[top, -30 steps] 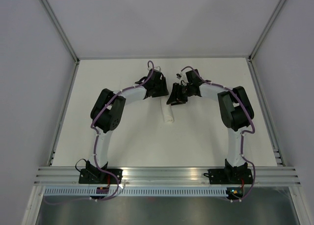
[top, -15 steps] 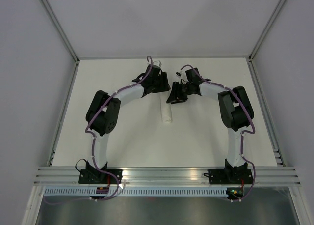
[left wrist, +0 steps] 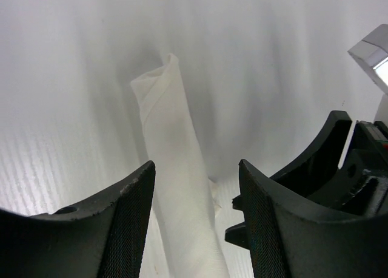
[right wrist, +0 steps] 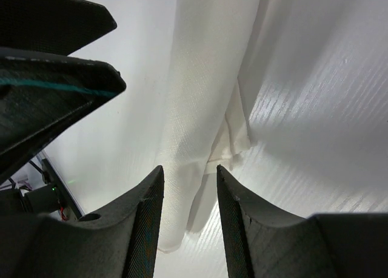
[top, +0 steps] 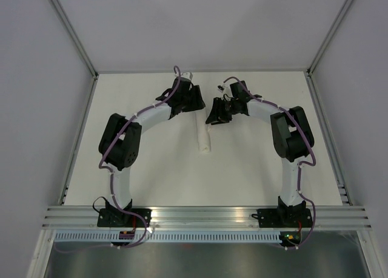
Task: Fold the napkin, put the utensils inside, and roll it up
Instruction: Roll the napkin with the utensil
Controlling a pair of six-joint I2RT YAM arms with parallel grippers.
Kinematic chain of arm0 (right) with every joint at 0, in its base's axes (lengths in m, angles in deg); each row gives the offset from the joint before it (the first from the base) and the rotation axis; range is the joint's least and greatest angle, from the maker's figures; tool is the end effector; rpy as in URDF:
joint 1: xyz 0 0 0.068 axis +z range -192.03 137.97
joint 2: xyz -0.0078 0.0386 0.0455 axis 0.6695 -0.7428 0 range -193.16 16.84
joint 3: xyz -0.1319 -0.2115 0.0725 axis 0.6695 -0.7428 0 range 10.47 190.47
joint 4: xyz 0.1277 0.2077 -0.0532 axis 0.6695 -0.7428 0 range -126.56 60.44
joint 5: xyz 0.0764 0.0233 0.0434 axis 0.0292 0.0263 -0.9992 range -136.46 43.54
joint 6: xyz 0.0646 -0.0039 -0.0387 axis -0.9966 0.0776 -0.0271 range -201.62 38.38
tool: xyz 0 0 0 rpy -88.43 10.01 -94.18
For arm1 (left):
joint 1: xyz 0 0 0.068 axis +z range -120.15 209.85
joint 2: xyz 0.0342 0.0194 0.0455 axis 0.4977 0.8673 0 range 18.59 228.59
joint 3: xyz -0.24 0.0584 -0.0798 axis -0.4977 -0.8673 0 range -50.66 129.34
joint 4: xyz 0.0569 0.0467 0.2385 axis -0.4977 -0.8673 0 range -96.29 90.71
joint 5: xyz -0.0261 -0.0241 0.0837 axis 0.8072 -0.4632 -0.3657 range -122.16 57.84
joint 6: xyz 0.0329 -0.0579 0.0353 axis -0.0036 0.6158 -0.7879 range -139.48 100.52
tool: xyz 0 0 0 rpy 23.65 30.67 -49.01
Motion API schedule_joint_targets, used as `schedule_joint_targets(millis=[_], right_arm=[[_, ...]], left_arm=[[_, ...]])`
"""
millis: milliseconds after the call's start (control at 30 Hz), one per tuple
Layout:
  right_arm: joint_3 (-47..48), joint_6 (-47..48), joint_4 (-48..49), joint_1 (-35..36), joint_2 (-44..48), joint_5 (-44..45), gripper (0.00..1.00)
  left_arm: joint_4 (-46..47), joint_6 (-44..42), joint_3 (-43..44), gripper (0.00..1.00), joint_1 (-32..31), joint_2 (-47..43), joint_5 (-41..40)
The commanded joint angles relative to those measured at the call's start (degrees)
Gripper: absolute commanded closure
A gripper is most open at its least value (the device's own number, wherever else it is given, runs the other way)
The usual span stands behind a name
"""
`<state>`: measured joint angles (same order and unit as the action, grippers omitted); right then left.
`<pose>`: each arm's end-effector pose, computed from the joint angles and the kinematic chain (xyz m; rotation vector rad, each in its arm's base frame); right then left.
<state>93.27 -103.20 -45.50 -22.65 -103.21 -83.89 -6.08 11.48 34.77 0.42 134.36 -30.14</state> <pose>0.4034 0.1829 0.1377 -0.2383 2.5533 1.1056 0.4077 -0.2326 0.1904 -0.0106 2.2897 -0.6075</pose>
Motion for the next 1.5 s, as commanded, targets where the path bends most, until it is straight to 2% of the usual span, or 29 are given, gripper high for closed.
schedule_joint_targets(millis=[0, 367, 600, 1100, 1267, 1467], right_arm=[[1.92, -0.48, -1.37, -0.30, 2.01, -0.19, 0.54], [0.52, 0.58, -0.84, -1.44, 4.56, 0.43, 0.53], [-0.27, 4.88, -3.13, -5.83, 9.20, 1.39, 0.51], [-11.68, 19.20, -7.35, -19.98, 31.88, 5.86, 0.46], [-18.02, 23.51, -1.90, -21.31, 42.77, 11.32, 0.44], [-19.09, 23.43, -0.76, -21.57, 45.52, 12.11, 0.40]], left_arm=[[1.60, -1.69, -2.54, 0.37, 0.86, -4.14, 0.62], [6.17, 0.24, -9.40, 0.38, 2.01, -6.25, 2.20], [11.70, 1.82, -17.12, 0.39, 2.27, -11.08, 4.74], [11.18, 0.68, -34.53, 0.37, 2.80, -37.27, 9.93], [8.81, 0.15, -36.47, 0.37, 2.80, -43.51, 10.46], [4.88, -0.99, -35.69, 0.36, 2.80, -48.09, 10.37]])
